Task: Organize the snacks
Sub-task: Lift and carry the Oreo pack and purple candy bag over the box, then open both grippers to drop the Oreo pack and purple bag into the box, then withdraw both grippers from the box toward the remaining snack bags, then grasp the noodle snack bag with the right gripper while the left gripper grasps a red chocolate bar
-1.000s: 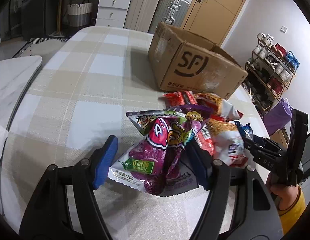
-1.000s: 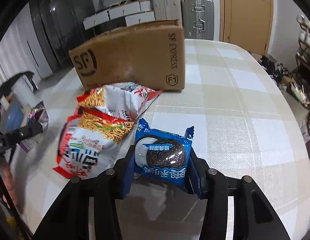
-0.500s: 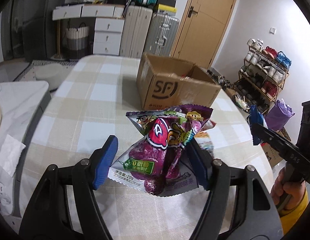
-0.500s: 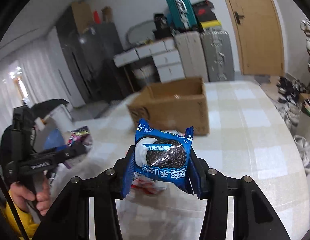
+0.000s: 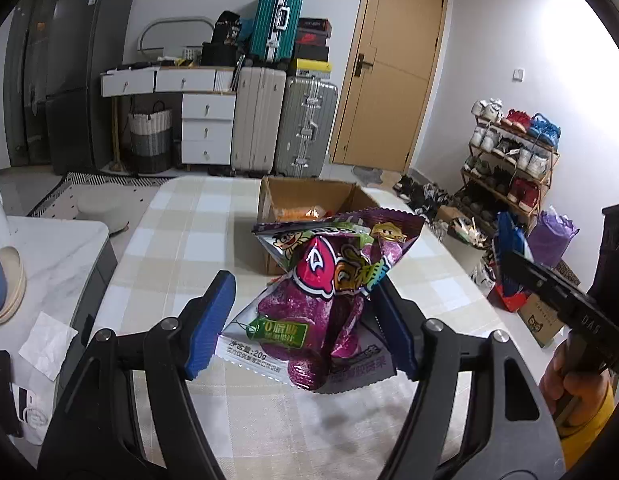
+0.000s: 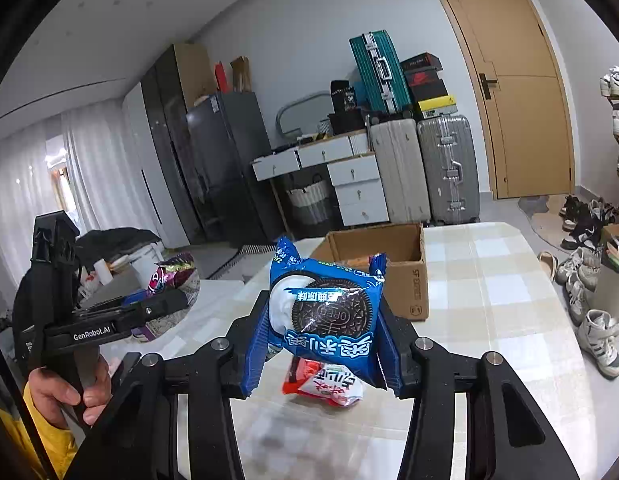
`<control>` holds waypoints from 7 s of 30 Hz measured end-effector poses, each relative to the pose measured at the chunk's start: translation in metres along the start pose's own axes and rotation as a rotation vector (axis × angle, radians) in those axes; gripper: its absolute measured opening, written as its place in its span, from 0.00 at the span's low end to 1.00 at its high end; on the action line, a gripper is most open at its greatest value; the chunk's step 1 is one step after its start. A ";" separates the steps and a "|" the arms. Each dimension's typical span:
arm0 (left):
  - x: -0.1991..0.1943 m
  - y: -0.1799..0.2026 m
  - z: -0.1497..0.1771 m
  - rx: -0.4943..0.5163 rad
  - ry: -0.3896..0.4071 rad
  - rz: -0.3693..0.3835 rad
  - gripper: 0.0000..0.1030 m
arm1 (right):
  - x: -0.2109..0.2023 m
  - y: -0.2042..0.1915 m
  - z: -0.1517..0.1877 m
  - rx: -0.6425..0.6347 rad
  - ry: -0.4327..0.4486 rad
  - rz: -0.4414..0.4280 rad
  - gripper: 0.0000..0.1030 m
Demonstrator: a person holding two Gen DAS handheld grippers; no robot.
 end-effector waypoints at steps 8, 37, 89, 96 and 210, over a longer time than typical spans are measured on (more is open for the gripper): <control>-0.047 0.017 -0.026 0.031 0.079 0.007 0.66 | -0.024 0.000 -0.014 0.021 0.051 0.020 0.46; 0.095 -0.004 -0.156 0.044 0.022 0.010 0.66 | 0.127 0.002 -0.175 -0.059 -0.016 -0.020 0.47; 0.399 -0.062 -0.136 -0.052 -0.284 0.067 0.71 | 0.332 0.110 -0.114 0.030 -0.351 0.108 0.47; 0.369 -0.066 -0.135 -0.064 -0.269 0.044 0.74 | 0.338 0.107 -0.106 0.020 -0.392 0.115 0.47; 0.180 -0.041 0.085 -0.172 -0.336 -0.115 0.99 | 0.191 0.055 0.068 0.126 -0.391 0.106 0.99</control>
Point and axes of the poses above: each gripper's, at about its wrist camera, not at the fingertips, and x roughly the way its jaws point, y to its right, z to its underside, the point moved 1 cm from there along x, roughly the way its jaws point, and after that the axes turned 9 degrees about x, right-handed, at the moved point
